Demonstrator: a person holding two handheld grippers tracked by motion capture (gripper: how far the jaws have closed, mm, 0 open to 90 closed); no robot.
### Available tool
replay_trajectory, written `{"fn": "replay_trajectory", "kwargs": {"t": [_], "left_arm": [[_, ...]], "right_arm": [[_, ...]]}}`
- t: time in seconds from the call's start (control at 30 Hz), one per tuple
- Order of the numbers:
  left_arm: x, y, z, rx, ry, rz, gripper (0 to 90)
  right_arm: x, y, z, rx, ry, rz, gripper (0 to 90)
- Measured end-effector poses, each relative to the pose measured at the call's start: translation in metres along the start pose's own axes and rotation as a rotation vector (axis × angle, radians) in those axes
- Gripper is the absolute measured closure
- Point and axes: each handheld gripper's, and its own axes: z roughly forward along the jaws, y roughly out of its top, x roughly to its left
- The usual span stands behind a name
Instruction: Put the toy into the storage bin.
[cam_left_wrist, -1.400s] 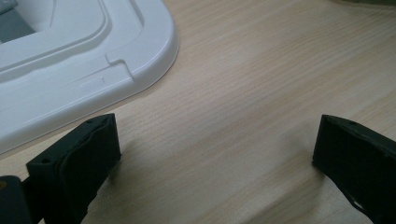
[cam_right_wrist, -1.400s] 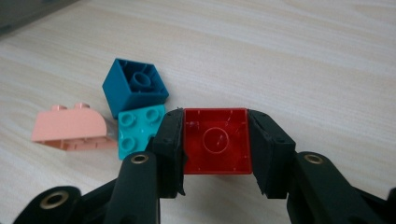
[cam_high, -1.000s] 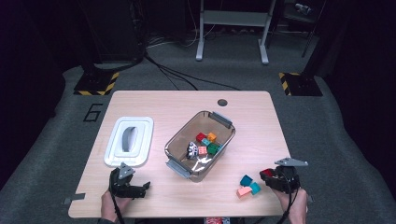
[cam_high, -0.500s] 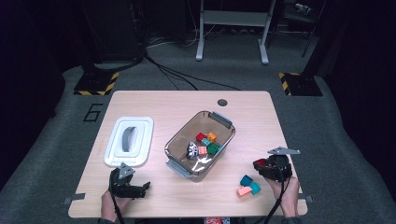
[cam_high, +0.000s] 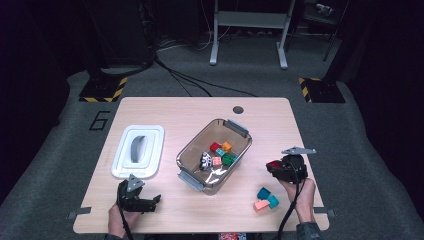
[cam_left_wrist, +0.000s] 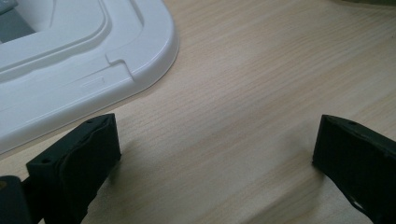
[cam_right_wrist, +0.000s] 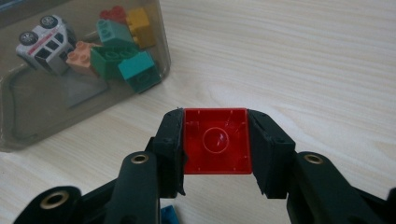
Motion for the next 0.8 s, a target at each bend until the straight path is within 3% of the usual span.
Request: {"fn": "replay_trajectory", "kwargs": {"t": [0.8], "left_arm": [[0.000, 0.000, 0.000, -0.002, -0.001, -0.002, 0.5]], "right_arm": [[0.006, 0.029, 0.009, -0.012, 0.027, -0.017, 58.8]]}}
